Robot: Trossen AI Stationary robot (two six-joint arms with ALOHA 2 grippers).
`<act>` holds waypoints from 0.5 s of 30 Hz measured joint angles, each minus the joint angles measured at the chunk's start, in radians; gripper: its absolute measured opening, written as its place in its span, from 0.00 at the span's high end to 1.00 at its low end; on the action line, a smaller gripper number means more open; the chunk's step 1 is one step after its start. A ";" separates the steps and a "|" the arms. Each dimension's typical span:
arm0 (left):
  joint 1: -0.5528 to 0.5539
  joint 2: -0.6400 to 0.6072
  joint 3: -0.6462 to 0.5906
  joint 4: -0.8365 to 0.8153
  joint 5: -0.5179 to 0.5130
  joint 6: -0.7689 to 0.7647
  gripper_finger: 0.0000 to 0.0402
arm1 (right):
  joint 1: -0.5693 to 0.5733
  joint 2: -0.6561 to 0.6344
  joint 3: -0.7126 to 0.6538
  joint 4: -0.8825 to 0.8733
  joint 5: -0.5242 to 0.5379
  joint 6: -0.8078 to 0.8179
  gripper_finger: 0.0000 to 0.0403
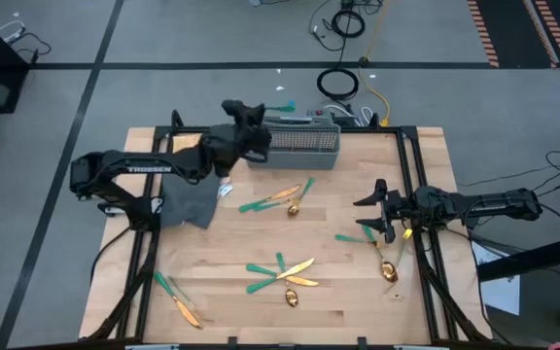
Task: Sort silverware
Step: Put the green spoon into the gray silverware basket
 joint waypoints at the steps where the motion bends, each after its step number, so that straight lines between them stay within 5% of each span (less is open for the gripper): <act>1: 0.000 0.020 0.000 0.001 -0.058 0.092 0.98 | 0.000 0.000 0.000 0.000 0.000 -0.001 0.37; 7: 0.012 0.171 -0.001 -0.004 -0.314 0.592 0.98 | 0.000 0.000 0.000 0.000 0.000 0.002 0.37; 15: -0.014 0.312 -0.010 -0.006 -0.281 0.802 0.98 | 0.000 0.000 0.000 0.000 0.001 0.013 0.37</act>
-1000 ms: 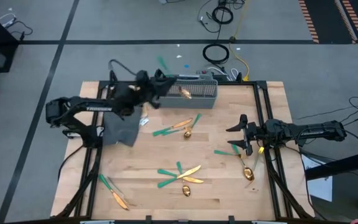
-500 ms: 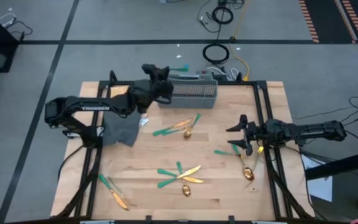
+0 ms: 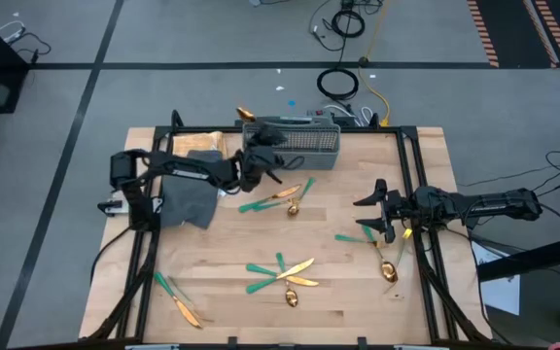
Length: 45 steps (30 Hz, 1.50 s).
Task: Sort silverware
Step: Put the green spoon into the gray silverware basket
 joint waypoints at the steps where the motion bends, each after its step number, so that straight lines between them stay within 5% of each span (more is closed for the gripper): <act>1: -0.004 0.009 0.000 0.000 0.009 0.036 0.98 | 0.000 0.000 0.000 0.000 0.000 0.007 0.37; 13: 0.029 0.014 0.000 -0.012 0.039 0.117 0.98 | 0.000 0.000 0.000 -0.001 0.000 0.016 0.37; 20: 0.050 0.014 0.000 -0.217 0.058 0.127 0.98 | 0.000 0.000 0.000 -0.001 0.000 0.033 0.37; 26: 0.049 0.014 0.000 -0.233 0.059 0.124 0.98 | 0.000 0.000 0.000 0.000 0.000 0.035 0.37; 35: 0.037 0.014 0.000 -0.233 0.057 0.109 0.86 | 0.000 0.000 0.000 -0.001 0.000 0.034 0.37; 45: 0.037 0.014 0.000 -0.236 0.058 0.097 0.84 | 0.000 0.000 0.000 -0.001 0.000 0.012 0.37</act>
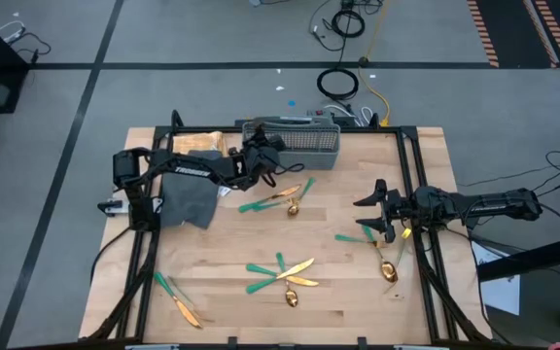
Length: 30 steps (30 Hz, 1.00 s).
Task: Sort silverware
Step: Put the green spoon into the gray silverware basket, then put the green fork into the gray silverware basket
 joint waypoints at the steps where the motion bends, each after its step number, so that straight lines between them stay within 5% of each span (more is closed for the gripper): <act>1: 0.000 0.000 0.003 -0.001 -0.002 0.000 0.84 | 0.000 0.000 0.000 0.000 0.000 0.000 0.37; 8: -0.015 0.000 0.071 0.046 -0.035 -0.008 0.84 | 0.000 0.000 0.000 0.002 0.008 -0.004 0.37; 17: -0.136 -0.081 0.253 0.429 -0.077 -0.131 0.84 | -0.001 0.003 0.008 0.139 0.155 0.044 0.37; 24: -0.295 -0.335 0.279 0.376 0.000 -0.644 0.84 | 0.014 0.098 0.134 -0.104 0.168 0.050 0.37; 30: -0.405 -0.524 0.279 0.006 0.014 -1.150 0.84 | 0.027 0.320 0.236 -0.232 0.157 0.115 0.37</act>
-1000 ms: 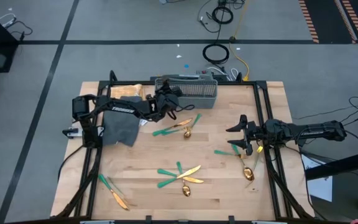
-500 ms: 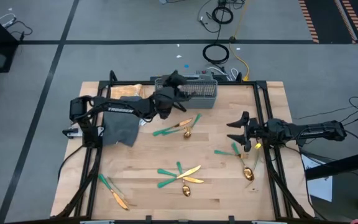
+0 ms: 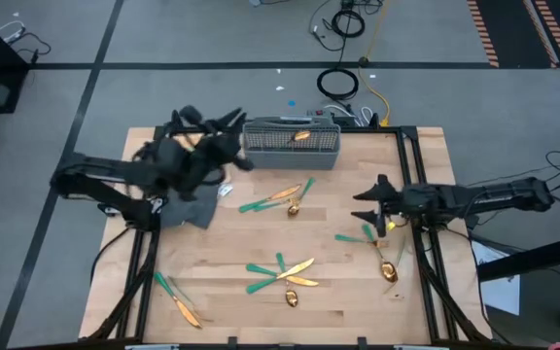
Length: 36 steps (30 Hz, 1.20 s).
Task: Sort silverware
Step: Put the green fork into the gray silverware basket
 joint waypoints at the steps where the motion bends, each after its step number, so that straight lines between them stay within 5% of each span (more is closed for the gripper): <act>1: -0.020 -0.026 0.000 -0.068 0.023 -0.099 0.84 | 0.009 0.051 0.019 -0.011 -0.005 -0.005 0.37; 5: -0.091 -0.120 0.000 -0.292 0.190 -0.479 0.84 | 0.056 0.287 0.134 -0.100 -0.029 0.001 0.37; 8: -0.133 -0.157 0.000 -0.395 0.280 -0.627 0.84 | 0.107 0.480 0.260 -0.227 -0.050 0.035 0.37; 15: -0.202 -0.170 -0.001 -0.589 0.287 -0.815 0.84 | 0.196 0.874 0.484 -0.614 -0.068 0.090 0.37; 25: -0.238 -0.163 -0.002 -0.718 0.283 -0.953 0.84 | 0.197 1.132 0.510 -0.561 -0.171 0.097 0.39; 28: -0.247 -0.164 -0.002 -0.726 0.282 -0.953 0.84 | 0.194 1.148 0.512 -0.565 -0.171 0.098 0.51; 33: -0.247 -0.163 -0.002 -0.758 0.279 -0.953 0.84 | 0.198 1.126 0.505 -0.561 -0.174 0.099 0.93; 36: -0.247 -0.163 -0.002 -0.782 0.265 -0.953 0.84 | 0.199 1.116 0.501 -0.554 -0.133 0.118 0.96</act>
